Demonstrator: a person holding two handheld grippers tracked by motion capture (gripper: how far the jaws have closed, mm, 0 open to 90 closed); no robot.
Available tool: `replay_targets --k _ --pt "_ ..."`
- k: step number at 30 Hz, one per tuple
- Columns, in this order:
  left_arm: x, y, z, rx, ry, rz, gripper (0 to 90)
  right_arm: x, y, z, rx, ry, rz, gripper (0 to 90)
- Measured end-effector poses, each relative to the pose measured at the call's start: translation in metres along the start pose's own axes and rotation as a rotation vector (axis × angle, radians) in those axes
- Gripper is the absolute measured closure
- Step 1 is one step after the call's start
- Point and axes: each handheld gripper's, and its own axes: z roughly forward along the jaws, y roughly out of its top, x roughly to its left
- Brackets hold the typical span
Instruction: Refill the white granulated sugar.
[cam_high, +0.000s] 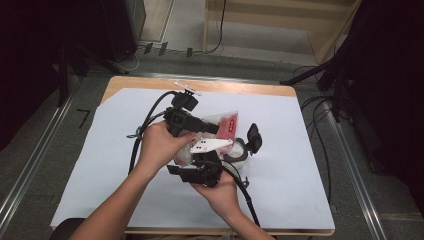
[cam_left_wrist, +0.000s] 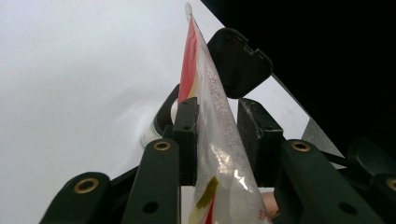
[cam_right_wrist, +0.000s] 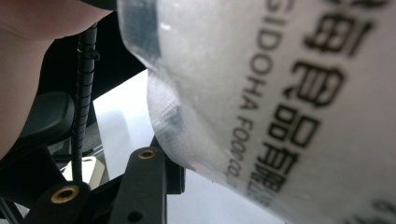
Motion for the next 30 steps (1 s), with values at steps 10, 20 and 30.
replay_targets --k 10,20,30 --pt "0.0 -0.001 0.001 0.002 0.003 0.001 70.5 0.0 0.0 0.0 0.004 -0.001 0.002 63.5" --pt "0.001 -0.002 -0.001 0.01 0.0 0.009 70.8 0.0 -0.003 0.001 0.004 -0.003 -0.019 62.7" --pt "0.002 -0.003 -0.006 0.037 0.003 0.009 72.4 0.003 -0.011 0.008 0.004 -0.022 -0.079 61.1"
